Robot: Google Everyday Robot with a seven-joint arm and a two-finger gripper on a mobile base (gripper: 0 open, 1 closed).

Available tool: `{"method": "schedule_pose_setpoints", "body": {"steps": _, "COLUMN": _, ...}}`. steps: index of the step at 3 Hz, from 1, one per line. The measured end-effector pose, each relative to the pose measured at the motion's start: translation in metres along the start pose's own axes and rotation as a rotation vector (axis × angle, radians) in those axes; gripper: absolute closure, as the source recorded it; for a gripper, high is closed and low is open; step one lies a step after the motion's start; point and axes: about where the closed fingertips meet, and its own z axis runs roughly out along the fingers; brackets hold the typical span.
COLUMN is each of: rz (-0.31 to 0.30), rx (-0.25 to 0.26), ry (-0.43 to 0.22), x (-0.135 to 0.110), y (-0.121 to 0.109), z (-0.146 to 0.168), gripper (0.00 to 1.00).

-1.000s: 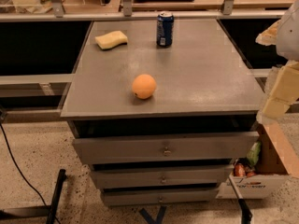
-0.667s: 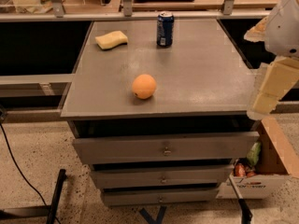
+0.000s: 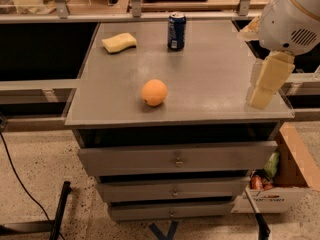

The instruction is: Pick orange

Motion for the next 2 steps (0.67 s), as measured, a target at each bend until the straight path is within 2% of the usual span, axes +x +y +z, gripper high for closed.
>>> {"method": "schedule_pose_setpoints", "body": {"steps": 1, "rz": -0.004, "rx": 0.02, "ry": -0.098, "x": -0.007, "y": -0.012, "z": 0.007, "gripper": 0.0}}
{"method": "schedule_pose_setpoints", "body": {"steps": 2, "rz": 0.014, "rx": 0.081, "ry": -0.208, "x": -0.014, "y": -0.023, "z": 0.013, "gripper": 0.0}}
